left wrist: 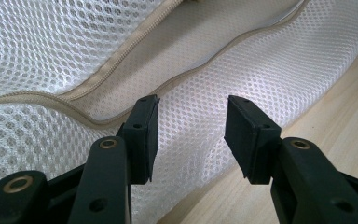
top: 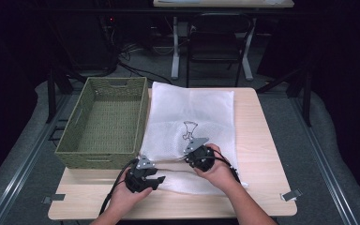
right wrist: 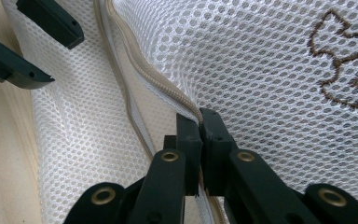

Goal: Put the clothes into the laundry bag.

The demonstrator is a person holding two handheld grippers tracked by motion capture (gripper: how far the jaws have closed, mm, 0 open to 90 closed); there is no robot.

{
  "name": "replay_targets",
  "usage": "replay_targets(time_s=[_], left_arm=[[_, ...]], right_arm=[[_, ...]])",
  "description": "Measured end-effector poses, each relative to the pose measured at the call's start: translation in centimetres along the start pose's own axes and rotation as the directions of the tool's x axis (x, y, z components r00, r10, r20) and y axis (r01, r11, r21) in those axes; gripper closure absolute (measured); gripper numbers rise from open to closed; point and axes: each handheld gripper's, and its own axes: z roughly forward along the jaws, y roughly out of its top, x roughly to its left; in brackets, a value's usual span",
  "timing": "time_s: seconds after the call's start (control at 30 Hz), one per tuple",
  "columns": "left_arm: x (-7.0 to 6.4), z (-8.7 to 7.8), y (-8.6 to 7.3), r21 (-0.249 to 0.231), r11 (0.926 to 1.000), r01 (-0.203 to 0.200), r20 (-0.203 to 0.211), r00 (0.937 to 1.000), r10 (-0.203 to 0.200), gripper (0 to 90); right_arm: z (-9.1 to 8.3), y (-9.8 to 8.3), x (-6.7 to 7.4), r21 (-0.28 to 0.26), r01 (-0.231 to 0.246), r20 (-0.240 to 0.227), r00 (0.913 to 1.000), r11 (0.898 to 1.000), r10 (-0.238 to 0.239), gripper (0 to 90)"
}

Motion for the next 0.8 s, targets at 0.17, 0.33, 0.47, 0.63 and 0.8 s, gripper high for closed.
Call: replay_targets(time_s=[0.17, 0.33, 0.47, 0.63, 0.8], left_arm=[[0.08, -0.04, 0.01, -0.004, 1.0, -0.005, -0.003, 1.0, 0.005, 54.4], [0.19, -0.11, -0.04, -0.001, 1.0, -0.001, -0.004, 1.0, 0.001, 54.1], [0.16, -0.11, -0.04, -0.009, 1.0, 0.003, -0.005, 1.0, -0.003, 54.1], [0.19, -0.08, -0.18, -0.005, 1.0, 0.005, -0.007, 1.0, -0.005, 54.0], [0.28, -0.24, -0.17, -0.004, 1.0, 0.002, -0.009, 1.0, -0.002, 54.0]], right_arm=[[0.29, -0.15, 0.03, 0.009, 0.003, -0.004, 1.0, 1.0, -0.003, 87.8], [0.32, -0.17, 0.17, 0.008, 0.01, -0.002, 1.0, 1.0, -0.01, 87.6], [0.17, -0.21, 0.2, -0.002, 0.009, -0.001, 1.0, 1.0, -0.009, 87.3], [0.27, -0.18, 0.13, -0.002, 0.012, -0.003, 0.9999, 1.0, -0.012, 87.3], [0.41, -0.2, 0.19, 0.003, 0.011, -0.003, 0.9999, 1.0, -0.011, 86.9]])
